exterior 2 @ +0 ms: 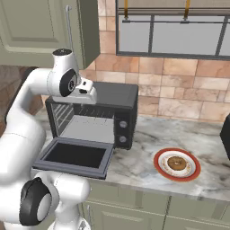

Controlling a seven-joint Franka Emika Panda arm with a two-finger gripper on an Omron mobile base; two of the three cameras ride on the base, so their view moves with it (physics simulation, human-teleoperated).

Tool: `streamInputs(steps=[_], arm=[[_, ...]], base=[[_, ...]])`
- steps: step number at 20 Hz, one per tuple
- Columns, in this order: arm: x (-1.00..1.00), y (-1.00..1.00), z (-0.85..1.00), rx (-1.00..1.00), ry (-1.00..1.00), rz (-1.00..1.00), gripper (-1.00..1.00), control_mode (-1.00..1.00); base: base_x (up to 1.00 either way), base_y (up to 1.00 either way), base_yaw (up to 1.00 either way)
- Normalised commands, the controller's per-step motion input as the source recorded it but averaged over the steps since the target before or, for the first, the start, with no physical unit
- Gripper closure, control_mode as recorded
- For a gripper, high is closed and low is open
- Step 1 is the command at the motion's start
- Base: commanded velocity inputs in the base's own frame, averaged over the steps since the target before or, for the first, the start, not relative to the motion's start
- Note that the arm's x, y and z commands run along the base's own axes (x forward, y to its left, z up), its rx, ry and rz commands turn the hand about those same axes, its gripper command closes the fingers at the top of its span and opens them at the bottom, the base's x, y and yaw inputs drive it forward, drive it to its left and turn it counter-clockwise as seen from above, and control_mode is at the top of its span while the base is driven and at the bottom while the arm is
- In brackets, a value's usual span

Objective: Pick up the bagel from the plate, place it on the toaster oven rack, close the door, and set the timer.

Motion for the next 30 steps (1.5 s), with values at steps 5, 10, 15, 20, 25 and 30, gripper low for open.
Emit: streamInputs(steps=[5, 10, 15, 20, 25, 30], arm=[[-0.45, 0.0, 0.0, 0.03, -0.08, -0.02, -1.0, -1.0], [-0.76, 0.0, 0.0, 0.0, -0.2, -0.01, -1.0, -1.0], [-0.56, 0.0, -0.03, 0.01, -0.18, -0.01, -1.0, -1.0], [-0.23, -0.08, -0.13, 0.15, -0.17, -0.04, -1.0, -1.0], [0.01, 0.0, -0.08, 0.05, -0.09, -0.01, -1.0, -1.0], [0.07, 0.0, -0.02, 0.13, -0.03, 0.0, -1.0, -1.0]], base=[[0.0, 0.0, 0.0], [0.0, 0.0, 0.0], [0.0, 0.0, 0.0], [0.0, 0.0, 0.0], [0.0, 0.0, 0.0], [0.0, 0.0, 0.0]])
